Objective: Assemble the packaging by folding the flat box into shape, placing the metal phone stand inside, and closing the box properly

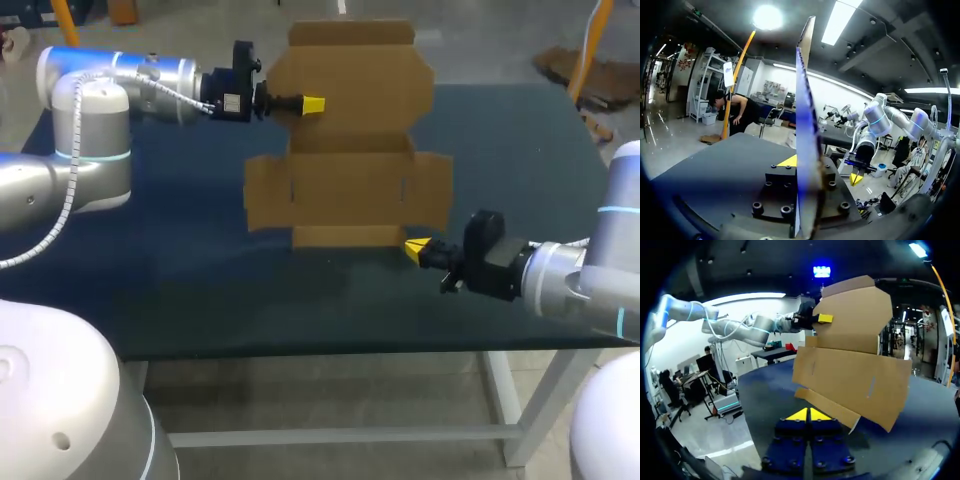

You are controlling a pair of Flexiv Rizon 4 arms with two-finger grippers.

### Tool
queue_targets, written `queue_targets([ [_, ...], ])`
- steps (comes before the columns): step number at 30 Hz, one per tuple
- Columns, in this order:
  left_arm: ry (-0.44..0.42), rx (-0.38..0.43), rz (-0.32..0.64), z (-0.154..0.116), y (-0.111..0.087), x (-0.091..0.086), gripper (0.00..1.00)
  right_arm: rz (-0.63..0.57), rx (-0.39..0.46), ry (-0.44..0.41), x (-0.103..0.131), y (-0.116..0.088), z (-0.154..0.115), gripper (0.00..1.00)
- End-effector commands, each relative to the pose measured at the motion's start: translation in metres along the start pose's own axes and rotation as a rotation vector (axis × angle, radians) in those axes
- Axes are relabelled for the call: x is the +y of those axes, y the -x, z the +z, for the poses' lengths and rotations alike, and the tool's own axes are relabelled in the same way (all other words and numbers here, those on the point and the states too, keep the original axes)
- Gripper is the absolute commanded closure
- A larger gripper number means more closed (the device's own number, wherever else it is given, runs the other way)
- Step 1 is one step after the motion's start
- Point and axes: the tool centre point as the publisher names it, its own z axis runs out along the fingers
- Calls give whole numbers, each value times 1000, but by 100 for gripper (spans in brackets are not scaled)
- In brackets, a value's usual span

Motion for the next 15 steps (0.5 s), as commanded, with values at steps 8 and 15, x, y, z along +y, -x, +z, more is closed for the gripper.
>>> queue_targets([
  [8,-1,29,42,-2,2,6,100,-6,-7,-18,-6,-4,52,100],
  [15,4,40,67,-3,-1,5,100,5,-9,-5,-4,-4,61,100],
])
